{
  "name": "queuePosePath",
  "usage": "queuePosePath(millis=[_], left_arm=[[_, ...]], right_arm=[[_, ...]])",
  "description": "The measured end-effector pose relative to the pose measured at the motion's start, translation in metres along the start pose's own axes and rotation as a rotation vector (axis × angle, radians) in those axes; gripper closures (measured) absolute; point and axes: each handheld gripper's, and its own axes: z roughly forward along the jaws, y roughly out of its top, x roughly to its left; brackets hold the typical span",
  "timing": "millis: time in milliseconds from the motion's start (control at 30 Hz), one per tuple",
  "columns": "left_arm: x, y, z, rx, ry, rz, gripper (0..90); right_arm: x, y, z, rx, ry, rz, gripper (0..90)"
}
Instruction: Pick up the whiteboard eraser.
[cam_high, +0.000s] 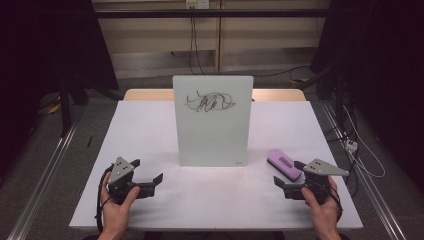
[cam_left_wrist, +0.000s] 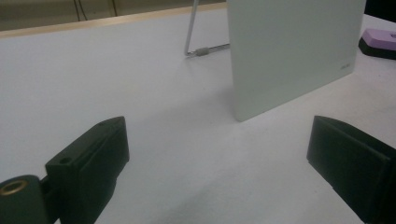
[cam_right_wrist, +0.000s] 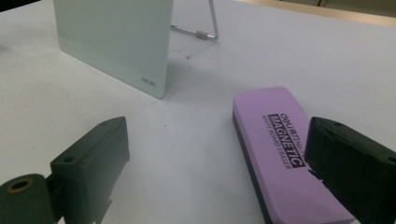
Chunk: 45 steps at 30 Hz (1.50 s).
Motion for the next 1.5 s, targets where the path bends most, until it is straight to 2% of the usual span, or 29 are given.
queuePosePath(millis=[233, 400, 467, 600, 633, 700, 767, 833, 933, 1000, 1133, 1267, 1500], left_arm=[[0.001, 0.0, 0.003, 0.018, -0.004, -0.006, 5.2], [0.001, -0.001, 0.005, 0.027, -0.008, -0.008, 5.2], [0.001, -0.001, 0.005, 0.031, -0.006, -0.007, 5.3], [0.002, -0.002, 0.004, 0.027, -0.007, -0.013, 5.3], [0.002, -0.002, 0.003, 0.026, -0.008, -0.015, 5.3], [0.002, -0.002, 0.002, 0.024, -0.011, -0.02, 5.3], [0.002, -0.002, 0.002, 0.025, -0.011, -0.018, 5.3], [0.002, -0.002, 0.001, 0.024, -0.009, -0.023, 5.3], [0.003, -0.002, 0.001, 0.022, -0.009, -0.018, 5.3], [0.003, -0.002, 0.001, 0.027, -0.007, -0.015, 5.3], [0.004, -0.002, 0.002, 0.031, -0.012, -0.024, 5.3], [0.004, -0.002, 0.002, 0.028, -0.015, -0.023, 5.3], [0.005, -0.003, 0.002, 0.035, -0.016, -0.028, 5.3]], right_arm=[[-0.003, 0.003, 0.003, 0.044, 0.03, 0.012, 5.6], [-0.01, 0.005, 0.006, 0.084, 0.038, 0.052, 5.9], [-0.013, 0.008, 0.006, 0.075, 0.029, 0.039, 5.6], [-0.016, 0.011, 0.009, 0.095, 0.003, 0.01, 5.9], [-0.017, 0.011, 0.01, 0.088, 0.006, -0.009, 6.6], [-0.018, 0.013, 0.009, 0.067, 0.025, -0.01, 7.2], [-0.018, 0.016, 0.01, 0.064, 0.016, -0.013, 6.8], [-0.017, 0.019, 0.013, 0.079, -0.003, -0.026, 5.5], [-0.018, 0.025, 0.015, 0.118, 0.005, -0.034, 7.2], [-0.02, 0.029, 0.018, 0.124, 0.015, -0.03, 6.8], [-0.023, 0.036, 0.027, 0.16, 0.002, -0.052, 6.9], [-0.028, 0.044, 0.034, 0.203, 0.013, -0.06, 7.4], [-0.039, 0.052, 0.045, 0.247, 0.012, -0.036, 7.7]])
